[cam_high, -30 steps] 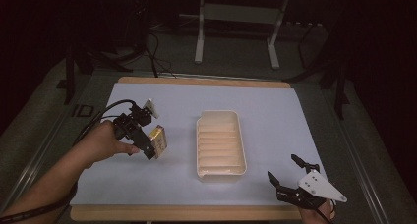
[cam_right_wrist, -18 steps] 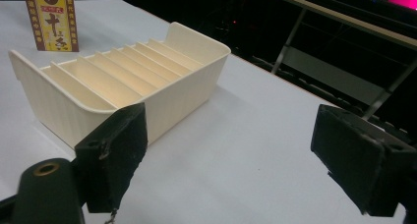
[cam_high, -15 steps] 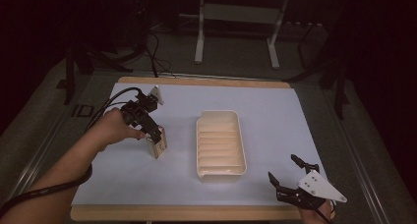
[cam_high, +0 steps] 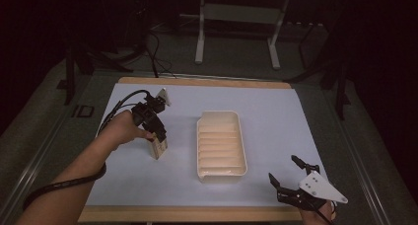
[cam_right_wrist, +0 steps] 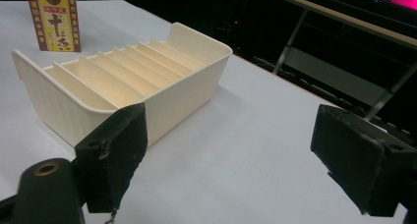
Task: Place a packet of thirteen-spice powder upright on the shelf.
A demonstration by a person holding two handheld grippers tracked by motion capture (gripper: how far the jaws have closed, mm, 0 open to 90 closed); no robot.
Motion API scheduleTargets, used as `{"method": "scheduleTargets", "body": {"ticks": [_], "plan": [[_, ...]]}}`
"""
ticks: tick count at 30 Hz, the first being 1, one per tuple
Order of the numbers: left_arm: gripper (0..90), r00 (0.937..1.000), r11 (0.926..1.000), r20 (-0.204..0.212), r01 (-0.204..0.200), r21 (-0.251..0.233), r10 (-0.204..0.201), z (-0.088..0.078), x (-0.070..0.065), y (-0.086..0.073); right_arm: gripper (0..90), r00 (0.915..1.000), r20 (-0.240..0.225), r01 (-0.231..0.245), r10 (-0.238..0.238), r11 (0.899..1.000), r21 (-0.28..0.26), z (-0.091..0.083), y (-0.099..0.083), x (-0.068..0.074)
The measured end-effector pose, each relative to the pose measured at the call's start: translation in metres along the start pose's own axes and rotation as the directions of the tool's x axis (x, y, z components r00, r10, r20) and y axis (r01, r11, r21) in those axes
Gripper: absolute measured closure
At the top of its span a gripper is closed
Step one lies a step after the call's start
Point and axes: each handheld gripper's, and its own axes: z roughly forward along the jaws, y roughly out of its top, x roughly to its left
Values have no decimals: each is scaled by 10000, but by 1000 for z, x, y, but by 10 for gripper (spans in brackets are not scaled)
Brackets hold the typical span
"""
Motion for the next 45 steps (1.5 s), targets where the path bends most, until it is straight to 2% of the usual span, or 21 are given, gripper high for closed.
{"method": "scheduleTargets", "body": {"ticks": [8, 11, 14, 19, 21, 25, 30, 31, 35, 40, 42, 43, 44, 45], "plan": [[405, 9998, 9997, 82, 206, 133, -207, 14, 8, 3, 140, 10000, -76, -15, 15, 10000, -1, 0, 0, 0], [443, 9999, 9997, 62, 159, 180, -160, 17, 9, 4, 140, 10000, -82, 2, -2, 10000, -11, 0, 0, 1], [497, 10000, 9997, -30, -86, 212, 87, 21, 7, 5, 140, 10000, -98, 7, -6, 10000, 8, 0, 0, 1], [509, 9999, 9992, 86, -92, 383, 89, 27, 7, 6, 140, 9999, -130, 28, -28, 10000, 25, 0, 0, 1], [541, 9999, 9991, 94, -127, 416, 123, 28, 7, 6, 140, 9999, -130, 41, -40, 10000, 32, 0, 0, 1], [602, 9987, 9949, -36, -510, 869, 515, 32, 5, 6, 140, 9998, -195, 58, -56, 9999, 85, 1, 0, 1], [667, 9963, 9915, -227, -804, 1027, 832, 33, 2, 6, 140, 9997, -192, 118, -117, 9999, 78, 1, 0, 1], [675, 9948, 9897, -368, -900, 1113, 946, 33, 1, 7, 140, 9997, -193, 130, -128, 9999, 108, 1, 0, 1], [680, 9930, 9855, -399, -1051, 1335, 1113, 32, 0, 7, 143, 9997, -141, 183, -181, 9997, 151, 1, 0, 1], [681, 9917, 9847, -277, -1210, 1253, 1254, 25, 5, 3, 143, 9997, -173, 153, -150, 9997, 167, 2, 0, 1], [681, 9879, 9805, -137, -1515, 1248, 1544, 23, 5, 2, 143, 9997, -189, 168, -165, 9997, 156, 2, 0, 1], [682, 9883, 9808, -50, -1508, 1235, 1526, 21, 6, 1, 143, 9997, -207, 152, -150, 9998, 129, 2, 0, 1], [682, 9850, 9776, -65, -1700, 1243, 1722, 20, 6, 0, 143, 9997, -214, 147, -144, 9998, 127, 2, 0, 1], [683, 9848, 9767, -33, -1718, 1289, 1737, 18, 7, 0, 143, 9997, -217, 141, -138, 9998, 135, 2, 0, 1]]}}
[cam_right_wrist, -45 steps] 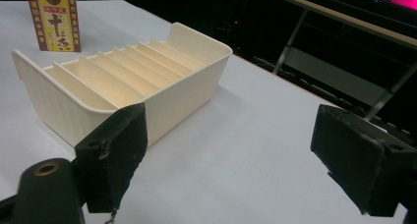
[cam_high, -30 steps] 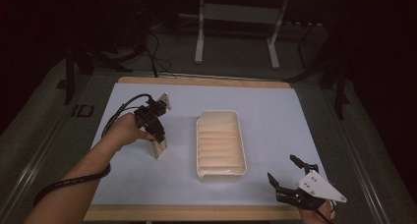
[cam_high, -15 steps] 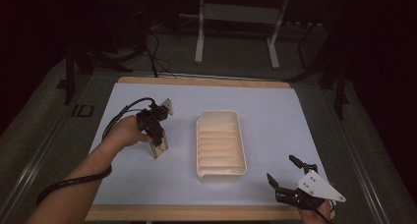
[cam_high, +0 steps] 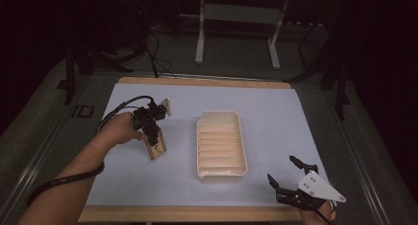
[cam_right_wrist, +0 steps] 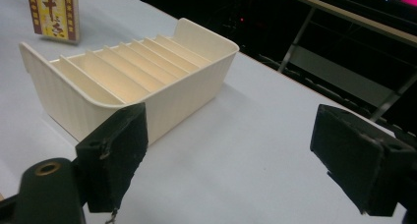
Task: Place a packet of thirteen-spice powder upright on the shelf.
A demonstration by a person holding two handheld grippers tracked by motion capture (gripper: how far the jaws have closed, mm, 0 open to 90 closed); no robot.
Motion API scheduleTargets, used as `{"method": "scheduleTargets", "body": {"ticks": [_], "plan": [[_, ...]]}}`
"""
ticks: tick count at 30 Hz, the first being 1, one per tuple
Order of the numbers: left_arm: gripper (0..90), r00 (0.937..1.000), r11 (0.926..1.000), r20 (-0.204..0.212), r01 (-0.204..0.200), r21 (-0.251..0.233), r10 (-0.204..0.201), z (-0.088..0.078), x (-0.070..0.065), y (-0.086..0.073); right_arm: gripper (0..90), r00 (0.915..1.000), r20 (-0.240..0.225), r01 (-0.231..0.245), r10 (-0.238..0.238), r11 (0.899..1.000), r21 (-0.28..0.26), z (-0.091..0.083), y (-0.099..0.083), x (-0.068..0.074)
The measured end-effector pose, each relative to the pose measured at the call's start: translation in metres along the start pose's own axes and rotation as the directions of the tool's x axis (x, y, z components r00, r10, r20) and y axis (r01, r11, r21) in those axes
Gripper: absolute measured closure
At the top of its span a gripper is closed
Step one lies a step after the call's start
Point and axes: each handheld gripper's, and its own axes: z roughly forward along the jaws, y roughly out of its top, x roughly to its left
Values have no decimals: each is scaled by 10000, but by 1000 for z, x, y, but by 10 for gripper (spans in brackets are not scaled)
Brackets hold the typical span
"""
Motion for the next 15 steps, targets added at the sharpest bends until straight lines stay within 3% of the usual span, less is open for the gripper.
{"method": "scheduleTargets", "body": {"ticks": [4, 6, 7, 8, 9, 10, 12, 15], "plan": [[684, 9999, 9999, -47, -128, 5, 128, -7, 2, -1, 143, 10000, -19, 51, -51, 10000, -36, 0, 0, 0], [684, 9987, 9986, 34, -510, -149, 511, -12, 3, -2, 144, 10000, -35, 10, -10, 10000, -32, 0, 0, 0], [684, 9987, 9986, 34, -510, -149, 511, -12, 3, -2, 144, 10000, -35, 10, -10, 10000, -32, 0, 0, 0], [684, 9965, 9962, 100, -824, -280, 827, -15, 2, -2, 144, 10000, -40, -2, 2, 10000, -6, 0, 0, 0], [684, 9923, 9917, 106, -1225, -378, 1230, -18, 0, -3, 144, 10000, -45, 6, -6, 10000, -2, 0, 0, 0], [684, 9907, 9904, 193, -1338, -349, 1346, -19, 0, -2, 144, 10000, -41, 6, -6, 10000, 12, 0, 0, 0], [683, 9800, 9790, -20, -1990, -435, 1991, -23, -6, -2, 144, 10000, -77, -23, 23, 10000, 16, 0, -1, 0], [684, 9660, 9655, -10, -2584, -309, 2585, -26, -12, 0, 144, 10000, -96, -25, 26, 10000, 35, 1, -1, -1]]}}
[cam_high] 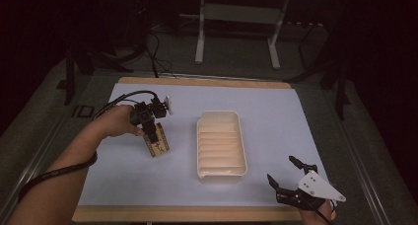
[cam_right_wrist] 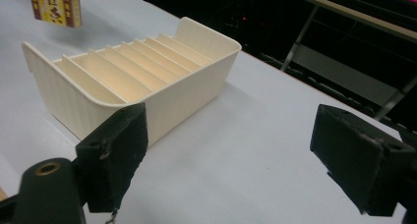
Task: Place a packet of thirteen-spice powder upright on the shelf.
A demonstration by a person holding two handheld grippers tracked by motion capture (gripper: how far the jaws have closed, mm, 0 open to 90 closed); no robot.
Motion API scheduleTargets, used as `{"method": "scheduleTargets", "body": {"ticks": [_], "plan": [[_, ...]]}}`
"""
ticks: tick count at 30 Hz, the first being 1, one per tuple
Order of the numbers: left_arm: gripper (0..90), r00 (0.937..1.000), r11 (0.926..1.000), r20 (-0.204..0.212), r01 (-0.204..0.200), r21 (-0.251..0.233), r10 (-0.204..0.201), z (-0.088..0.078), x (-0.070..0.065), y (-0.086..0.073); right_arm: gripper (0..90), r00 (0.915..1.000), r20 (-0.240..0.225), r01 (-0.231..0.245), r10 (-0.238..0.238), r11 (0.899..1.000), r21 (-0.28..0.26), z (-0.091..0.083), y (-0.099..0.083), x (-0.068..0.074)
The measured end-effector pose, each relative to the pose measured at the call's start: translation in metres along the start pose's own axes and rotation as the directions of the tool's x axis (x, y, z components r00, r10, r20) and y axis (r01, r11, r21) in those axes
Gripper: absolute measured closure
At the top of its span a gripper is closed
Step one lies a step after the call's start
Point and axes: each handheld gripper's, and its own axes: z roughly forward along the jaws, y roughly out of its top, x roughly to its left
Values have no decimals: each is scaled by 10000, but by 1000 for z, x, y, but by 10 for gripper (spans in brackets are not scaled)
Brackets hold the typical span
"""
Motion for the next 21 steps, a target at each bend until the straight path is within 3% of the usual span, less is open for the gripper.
{"method": "scheduleTargets", "body": {"ticks": [4, 11, 16, 21], "plan": [[683, 9984, 9983, -30, -560, -153, 559, -7, -5, 4, 144, 10000, -13, 17, -17, 10000, -24, 0, 0, 0], [684, 9956, 9943, -256, -913, -557, 900, -19, -10, 12, 145, 10000, -23, 76, -76, 10000, -57, 0, 1, 1], [685, 9937, 9923, -234, -1106, -560, 1094, -24, -12, 18, 145, 9999, -15, 108, -108, 9999, -31, 0, 1, 1], [685, 9899, 9866, -489, -1371, -889, 1332, -38, -16, 25, 146, 9999, -70, 100, -101, 9999, -64, -1, 1, 2]]}}
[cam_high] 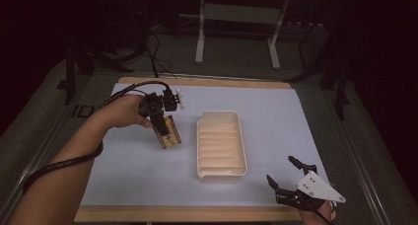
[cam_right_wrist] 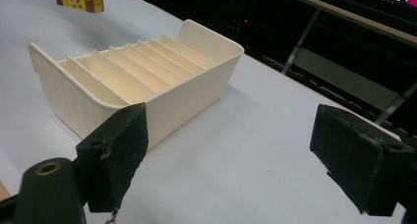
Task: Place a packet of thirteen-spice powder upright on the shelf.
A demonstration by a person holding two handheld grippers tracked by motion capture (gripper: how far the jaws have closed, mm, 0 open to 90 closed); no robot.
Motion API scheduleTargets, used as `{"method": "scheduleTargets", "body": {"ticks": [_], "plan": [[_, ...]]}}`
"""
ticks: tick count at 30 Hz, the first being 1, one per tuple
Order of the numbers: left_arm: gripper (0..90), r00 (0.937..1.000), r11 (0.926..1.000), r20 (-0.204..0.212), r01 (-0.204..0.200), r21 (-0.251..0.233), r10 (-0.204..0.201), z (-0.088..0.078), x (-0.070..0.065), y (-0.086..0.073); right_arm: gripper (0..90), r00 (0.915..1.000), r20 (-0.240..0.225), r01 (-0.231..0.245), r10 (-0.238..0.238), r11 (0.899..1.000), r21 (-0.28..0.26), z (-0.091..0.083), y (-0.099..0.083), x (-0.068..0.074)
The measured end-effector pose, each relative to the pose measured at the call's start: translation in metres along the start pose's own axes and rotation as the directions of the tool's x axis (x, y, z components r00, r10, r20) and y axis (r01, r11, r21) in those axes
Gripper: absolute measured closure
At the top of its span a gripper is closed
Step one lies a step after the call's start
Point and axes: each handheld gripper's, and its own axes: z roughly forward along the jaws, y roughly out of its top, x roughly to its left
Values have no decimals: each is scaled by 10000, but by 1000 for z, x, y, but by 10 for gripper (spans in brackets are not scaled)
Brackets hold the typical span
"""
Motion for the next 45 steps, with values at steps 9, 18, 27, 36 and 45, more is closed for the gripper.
{"method": "scheduleTargets", "body": {"ticks": [9, 18, 27, 36, 45], "plan": [[685, 9984, 9984, -373, -444, -341, 431, -20, -5, 16, 147, 10000, -8, -35, 35, 10000, -12, 0, 0, 0], [685, 9955, 9951, -434, -867, -473, 847, -31, -8, 32, 147, 10000, -18, -13, 13, 10000, -27, 0, 0, -1], [685, 9908, 9866, -550, -1283, -1004, 1233, -42, -11, 46, 147, 10000, -18, -9, 8, 10000, -66, 0, 0, -1], [685, 9864, 9730, -673, -1591, -1674, 1497, -44, -8, 55, 148, 10000, -9, -39, 38, 10000, -90, 0, 0, -1], [684, 9744, 9433, -840, -2230, -2459, 2085, -40, -5, 64, 148, 10000, 0, -30, 30, 10000, -81, -1, 0, -1]]}}
